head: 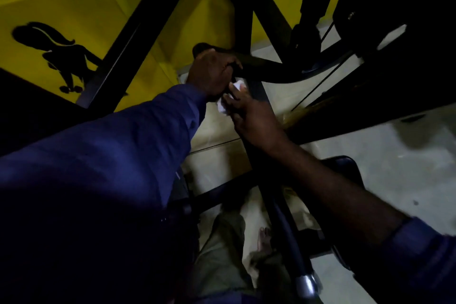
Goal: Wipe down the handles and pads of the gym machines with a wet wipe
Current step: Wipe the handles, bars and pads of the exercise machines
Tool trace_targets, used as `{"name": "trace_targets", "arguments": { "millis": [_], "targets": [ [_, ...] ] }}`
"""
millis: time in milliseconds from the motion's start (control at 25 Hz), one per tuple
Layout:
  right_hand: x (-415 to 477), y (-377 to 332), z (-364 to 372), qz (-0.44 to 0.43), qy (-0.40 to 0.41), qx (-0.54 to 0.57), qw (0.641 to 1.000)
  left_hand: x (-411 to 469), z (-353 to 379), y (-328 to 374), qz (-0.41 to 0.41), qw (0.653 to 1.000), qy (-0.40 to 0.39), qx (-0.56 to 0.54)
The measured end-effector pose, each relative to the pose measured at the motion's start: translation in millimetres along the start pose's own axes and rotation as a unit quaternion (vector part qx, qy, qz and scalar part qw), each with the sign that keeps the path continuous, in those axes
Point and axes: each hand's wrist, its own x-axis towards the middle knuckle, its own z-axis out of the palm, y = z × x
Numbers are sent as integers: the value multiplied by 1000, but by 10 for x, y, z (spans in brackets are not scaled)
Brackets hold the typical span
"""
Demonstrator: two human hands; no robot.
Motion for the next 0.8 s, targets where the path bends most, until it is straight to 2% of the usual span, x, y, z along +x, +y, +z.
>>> {"name": "trace_targets", "arguments": {
  "millis": [120,240,320,400,520,600,720,800],
  "targets": [
    [-885,50,-134,22,55,84,995,-338,127,127,-41,999,18,-5],
    [-2063,-56,-315,-9,14,205,979,-894,198,349,-58,995,32,-75],
    [-2067,33,-272,-84,-33,153,984,-1150,192,454,-72,987,28,-138],
    [-1585,155,-182,-155,-71,116,978,-1331,189,495,-94,981,16,-169],
    [-1121,235,-223,-156,-83,102,979,-1551,203,527,-105,977,1,-185],
    [-1581,253,-182,-162,-89,108,977,-1662,187,576,-92,977,-10,-194],
    [-2502,333,-177,-285,-133,116,942,-1790,189,680,-79,977,-10,-199],
    [-2298,464,-235,-300,-154,84,938,-1850,208,745,-76,978,-3,-193]
  ]
}}
